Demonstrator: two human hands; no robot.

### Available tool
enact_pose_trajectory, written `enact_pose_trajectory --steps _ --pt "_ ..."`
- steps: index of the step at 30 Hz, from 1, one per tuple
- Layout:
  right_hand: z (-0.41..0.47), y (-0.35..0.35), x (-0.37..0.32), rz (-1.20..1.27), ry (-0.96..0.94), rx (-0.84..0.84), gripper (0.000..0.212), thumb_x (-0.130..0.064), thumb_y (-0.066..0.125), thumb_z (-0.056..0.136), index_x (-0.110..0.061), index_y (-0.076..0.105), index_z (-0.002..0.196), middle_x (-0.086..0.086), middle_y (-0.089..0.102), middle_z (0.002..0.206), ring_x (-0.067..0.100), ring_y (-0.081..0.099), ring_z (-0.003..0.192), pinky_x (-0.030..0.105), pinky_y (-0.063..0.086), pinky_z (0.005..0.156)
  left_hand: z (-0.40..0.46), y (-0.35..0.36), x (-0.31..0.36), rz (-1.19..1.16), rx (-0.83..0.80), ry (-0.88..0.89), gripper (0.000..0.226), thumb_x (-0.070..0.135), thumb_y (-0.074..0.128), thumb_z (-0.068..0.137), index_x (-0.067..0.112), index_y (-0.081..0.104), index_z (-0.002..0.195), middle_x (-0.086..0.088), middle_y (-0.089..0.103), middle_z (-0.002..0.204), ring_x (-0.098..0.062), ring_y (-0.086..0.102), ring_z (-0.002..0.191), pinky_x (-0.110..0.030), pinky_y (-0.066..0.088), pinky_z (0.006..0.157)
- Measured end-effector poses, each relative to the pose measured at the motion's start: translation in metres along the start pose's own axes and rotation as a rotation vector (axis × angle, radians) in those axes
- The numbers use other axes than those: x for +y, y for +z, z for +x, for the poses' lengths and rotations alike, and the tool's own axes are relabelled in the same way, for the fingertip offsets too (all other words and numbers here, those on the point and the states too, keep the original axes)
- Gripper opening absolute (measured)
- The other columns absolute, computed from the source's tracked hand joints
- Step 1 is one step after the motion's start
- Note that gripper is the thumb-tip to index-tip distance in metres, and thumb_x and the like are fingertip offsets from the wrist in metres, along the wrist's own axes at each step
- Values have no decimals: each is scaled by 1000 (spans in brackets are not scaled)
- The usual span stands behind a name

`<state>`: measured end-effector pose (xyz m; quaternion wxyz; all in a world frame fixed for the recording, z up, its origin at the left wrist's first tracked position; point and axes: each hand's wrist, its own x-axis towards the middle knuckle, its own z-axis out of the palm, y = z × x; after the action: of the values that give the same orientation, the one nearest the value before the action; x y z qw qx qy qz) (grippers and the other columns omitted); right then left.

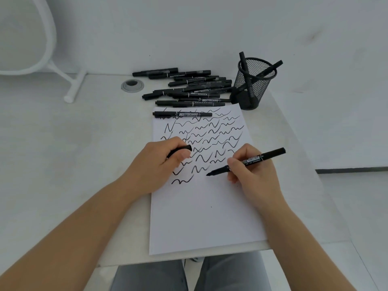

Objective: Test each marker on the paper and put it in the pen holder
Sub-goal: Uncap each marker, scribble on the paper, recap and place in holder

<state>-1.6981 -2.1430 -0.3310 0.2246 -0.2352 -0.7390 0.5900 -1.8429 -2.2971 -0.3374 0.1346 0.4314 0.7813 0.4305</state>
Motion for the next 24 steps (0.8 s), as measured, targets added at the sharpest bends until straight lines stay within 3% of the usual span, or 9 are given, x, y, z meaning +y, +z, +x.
enact_pose_trajectory --steps 4,10,13,17,21,24 --pt "1 1 3 -68 -2 33 26 -15 60 79 -27 52 57 -1 57 49 12 49 47 21 38 46 -1 2 -1 0 -2 -1 18 45 43 83 31 53 78 16 56 64 -7 46 56 -17 37 54" --pt "1 0 6 -140 16 107 14 -24 54 70 -21 48 59 13 50 54 15 39 48 25 30 43 -2 2 -2 1 0 -9 16 44 44 84 32 53 78 20 56 61 -3 45 52 -13 36 51" --pt "2 -2 8 -146 6 171 13 -25 55 71 -21 48 60 6 50 52 14 41 47 24 32 44 -2 2 -2 -5 -4 -9 22 48 43 84 30 52 76 18 55 59 -5 45 52 -15 36 51" --pt "4 -4 3 47 -81 253 17 -13 64 81 -25 56 72 -8 60 59 8 57 52 20 45 48 -3 0 0 -2 19 11 41 59 32 81 24 48 69 12 45 50 -7 37 45 -16 28 45" --pt "8 -4 -8 188 -79 223 7 -20 60 78 -26 59 75 -10 58 58 8 53 52 17 43 50 -4 0 2 -1 27 7 28 46 32 89 28 48 75 16 47 54 -7 39 48 -17 28 47" --pt "18 2 -14 480 -16 125 18 -24 52 81 -25 65 68 -4 56 54 11 50 50 21 40 46 -3 1 3 18 18 22 22 40 33 90 30 51 83 13 49 58 -7 41 55 -17 29 51"
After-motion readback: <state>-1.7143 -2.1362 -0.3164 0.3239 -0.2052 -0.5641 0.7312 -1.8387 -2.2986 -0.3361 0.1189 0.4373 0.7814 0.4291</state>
